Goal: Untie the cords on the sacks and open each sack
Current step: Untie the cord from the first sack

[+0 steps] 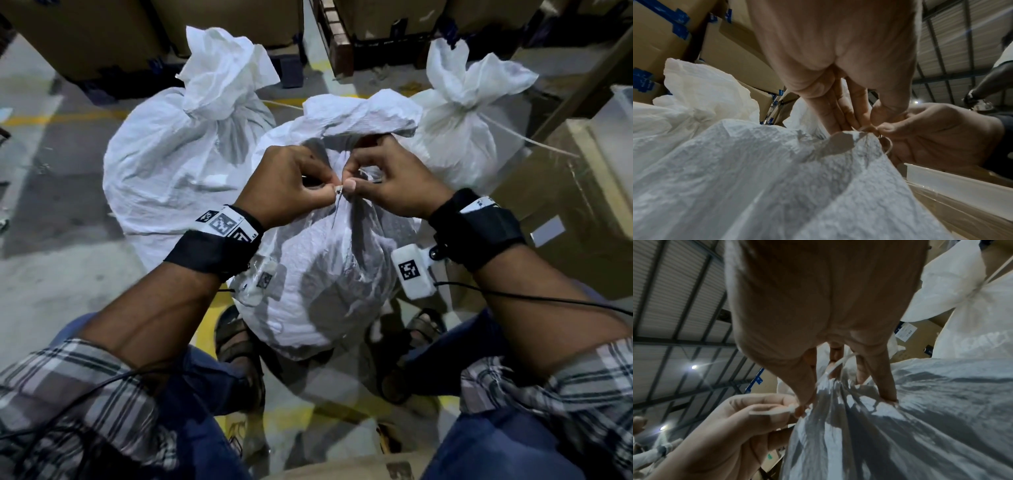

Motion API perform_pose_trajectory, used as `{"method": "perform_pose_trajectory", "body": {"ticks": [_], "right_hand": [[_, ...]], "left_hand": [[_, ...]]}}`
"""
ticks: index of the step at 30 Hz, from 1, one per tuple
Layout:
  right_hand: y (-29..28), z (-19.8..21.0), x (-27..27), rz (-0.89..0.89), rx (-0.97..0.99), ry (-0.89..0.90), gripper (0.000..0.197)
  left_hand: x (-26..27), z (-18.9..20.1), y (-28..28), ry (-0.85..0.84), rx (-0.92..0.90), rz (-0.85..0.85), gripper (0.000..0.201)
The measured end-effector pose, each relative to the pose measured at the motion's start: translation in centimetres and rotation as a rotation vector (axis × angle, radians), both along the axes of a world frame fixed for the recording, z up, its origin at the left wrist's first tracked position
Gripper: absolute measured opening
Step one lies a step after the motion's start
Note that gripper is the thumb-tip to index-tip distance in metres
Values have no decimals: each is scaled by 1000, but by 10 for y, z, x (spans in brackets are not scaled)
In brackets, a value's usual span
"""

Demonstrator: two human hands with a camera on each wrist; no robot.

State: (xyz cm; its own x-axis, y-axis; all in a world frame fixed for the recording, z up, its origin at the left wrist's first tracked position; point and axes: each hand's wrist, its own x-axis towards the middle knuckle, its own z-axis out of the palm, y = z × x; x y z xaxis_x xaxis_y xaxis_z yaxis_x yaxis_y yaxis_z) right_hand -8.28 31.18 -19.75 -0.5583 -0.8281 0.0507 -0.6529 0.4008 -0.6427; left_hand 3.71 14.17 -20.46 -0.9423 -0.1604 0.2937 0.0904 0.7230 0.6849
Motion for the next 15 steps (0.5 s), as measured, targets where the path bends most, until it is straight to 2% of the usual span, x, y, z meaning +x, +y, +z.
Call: {"method": "perform_pose_trajectory", "body": {"ticks": [4,7,8,9,11,13,15], "right_hand": [[13,3,-15,-94,-12,-35,3],[26,5,-24,-187,-135,-243,6],[25,4,-24,-200,-160,-257,6],[23,3,-22,-209,-158,-205,8],[16,0,-14,-229,-121,48,17],[6,-1,-1,-220,-174,249,19],[-3,-4,12,-153,-300,222,16]], "left_hand": [[1,3,-8,0,76,24,7],[7,8,-22,32,150,68,6],[9,11,-25,49,178,71,5],[10,13,-26,69,203,72,6],[10,16,-26,111,257,66,13],[9,20,-22,137,386,51,19],[9,23,-17,162,524,18,15]]}}
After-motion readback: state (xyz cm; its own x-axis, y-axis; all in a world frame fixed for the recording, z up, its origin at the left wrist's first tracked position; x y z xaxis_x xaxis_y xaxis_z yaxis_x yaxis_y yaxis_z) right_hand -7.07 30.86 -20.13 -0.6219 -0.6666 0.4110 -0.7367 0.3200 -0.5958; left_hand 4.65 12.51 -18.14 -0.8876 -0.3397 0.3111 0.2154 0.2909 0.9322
